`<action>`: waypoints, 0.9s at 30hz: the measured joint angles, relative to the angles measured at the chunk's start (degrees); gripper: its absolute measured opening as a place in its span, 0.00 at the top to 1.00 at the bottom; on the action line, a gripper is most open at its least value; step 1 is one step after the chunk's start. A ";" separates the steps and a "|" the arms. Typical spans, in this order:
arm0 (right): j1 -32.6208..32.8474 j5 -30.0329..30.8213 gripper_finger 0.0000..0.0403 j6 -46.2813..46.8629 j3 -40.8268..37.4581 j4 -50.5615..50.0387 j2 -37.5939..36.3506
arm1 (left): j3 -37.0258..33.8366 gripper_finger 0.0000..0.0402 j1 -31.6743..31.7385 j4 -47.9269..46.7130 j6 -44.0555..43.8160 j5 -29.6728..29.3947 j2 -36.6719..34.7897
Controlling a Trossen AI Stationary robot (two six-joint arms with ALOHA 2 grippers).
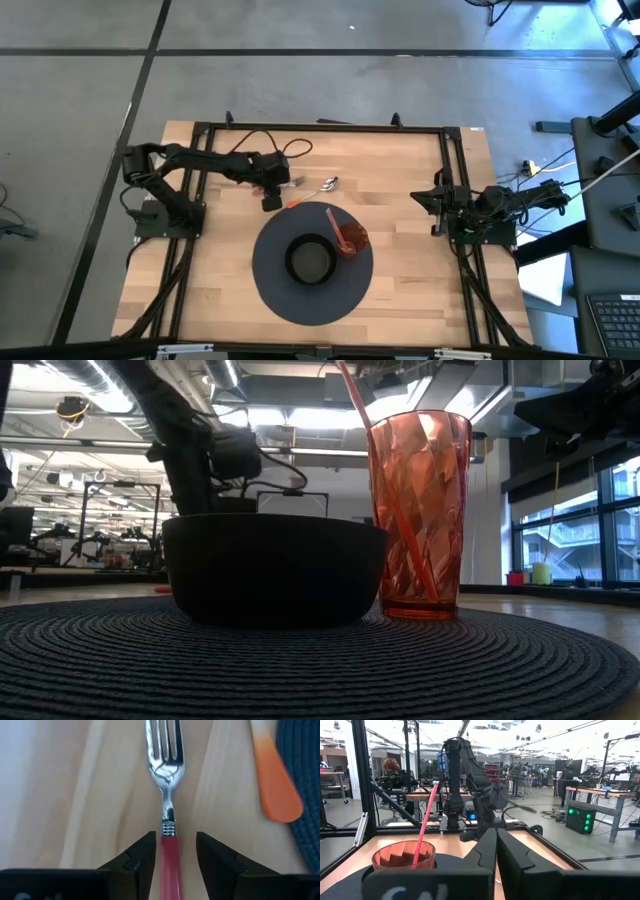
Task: Pick & Place Utensil
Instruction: Put the pink fork into the bowl
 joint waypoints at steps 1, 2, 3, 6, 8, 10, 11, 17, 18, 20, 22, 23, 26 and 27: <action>0.00 0.00 0.96 -0.13 0.00 0.10 0.00 | 0.47 0.67 -0.10 -0.14 0.23 -0.55 1.01; 0.02 0.00 0.96 -0.20 0.00 0.07 0.02 | 0.86 0.66 -0.10 -0.03 0.50 -0.65 2.02; 0.02 0.00 0.96 -0.20 0.01 0.03 0.00 | 1.30 0.66 -0.06 -0.12 0.51 -0.54 2.84; 0.02 -0.02 0.96 -0.10 0.02 -0.12 0.02 | 2.48 0.66 0.25 -0.82 0.88 -0.41 5.21; 0.02 -0.01 0.96 0.02 0.02 -0.13 0.02 | 3.40 0.66 0.51 -1.71 0.95 -0.07 6.42; 0.01 -0.02 0.96 0.02 0.01 -0.12 0.02 | 4.07 0.68 0.68 -2.53 0.71 -0.11 6.94; 0.00 0.00 0.96 0.02 0.02 -0.13 0.02 | 4.28 0.69 0.75 -2.80 0.62 -0.09 7.02; 0.01 -0.02 0.96 0.00 0.02 -0.13 0.02 | 4.35 0.84 0.69 -3.85 -0.41 -0.05 7.14; 0.02 -0.02 0.96 0.00 0.01 -0.13 0.02 | 4.33 0.87 0.69 -4.04 -0.41 0.12 7.14; 0.00 -0.02 0.96 0.00 0.00 -0.13 0.02 | 4.33 0.93 0.67 -4.08 0.13 0.20 7.14; 0.02 -0.02 0.96 0.02 0.00 -0.13 0.02 | 4.30 0.93 0.44 -4.02 1.03 -0.56 6.97; 0.01 -0.02 0.96 0.02 0.02 -0.13 0.02 | 4.26 0.93 0.25 -3.87 1.30 -1.06 6.92; 0.01 -0.02 0.96 0.00 0.01 -0.13 0.01 | 4.27 0.93 -0.14 -3.54 1.36 -2.22 6.51; 0.02 -0.02 0.96 0.00 0.00 -0.13 0.02 | 4.44 0.93 -0.14 -3.45 1.36 -2.29 6.11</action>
